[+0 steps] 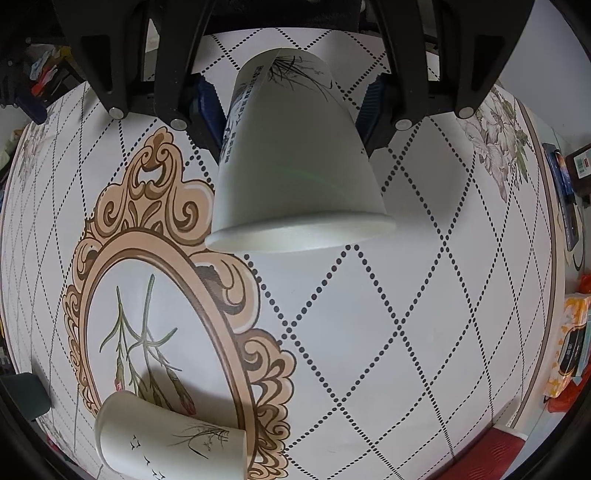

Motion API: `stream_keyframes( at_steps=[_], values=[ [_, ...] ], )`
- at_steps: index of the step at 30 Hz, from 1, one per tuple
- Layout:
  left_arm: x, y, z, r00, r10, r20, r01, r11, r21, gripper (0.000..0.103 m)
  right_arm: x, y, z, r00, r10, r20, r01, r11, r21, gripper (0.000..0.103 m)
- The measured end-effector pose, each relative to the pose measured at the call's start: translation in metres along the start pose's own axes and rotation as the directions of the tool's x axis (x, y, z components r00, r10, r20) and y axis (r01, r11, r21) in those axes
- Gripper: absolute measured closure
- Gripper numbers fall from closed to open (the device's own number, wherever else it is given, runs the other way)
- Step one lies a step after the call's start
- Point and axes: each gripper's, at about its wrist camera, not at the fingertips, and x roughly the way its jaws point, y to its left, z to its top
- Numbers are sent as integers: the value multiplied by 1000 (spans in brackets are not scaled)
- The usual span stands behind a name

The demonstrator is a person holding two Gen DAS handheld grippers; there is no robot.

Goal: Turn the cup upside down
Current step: 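Lift the white cup with the left gripper and carry it toward the table edge, then lower the white cup onto the table and open the left gripper, then reach the right gripper to the white cup and grasp its side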

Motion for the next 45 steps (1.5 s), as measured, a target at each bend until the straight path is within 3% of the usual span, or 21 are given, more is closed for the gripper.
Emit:
stream_keyframes(
  at_steps=[5,7,9,28,45],
  values=[
    [6,-12,4,1000,8,-15,-8,1000,8,38,-7,-4,8,1000,0,2,0,1000,8,0],
    [7,-16,6,1000,13,-13,-12,1000,8,24,-9,-6,10,1000,2,4,-2,1000,13,0],
    [5,-18,6,1000,16,2,-16,1000,11,18,-12,-7,14,1000,3,7,-3,1000,15,0],
    [-36,-13,-7,998,8,58,-7,1000,-30,17,-27,-9,1,999,7,37,-8,1000,30,0],
    [-102,2,-62,985,-15,171,31,996,-88,17,-59,-6,-15,994,30,105,-31,999,6,0]
  ],
)
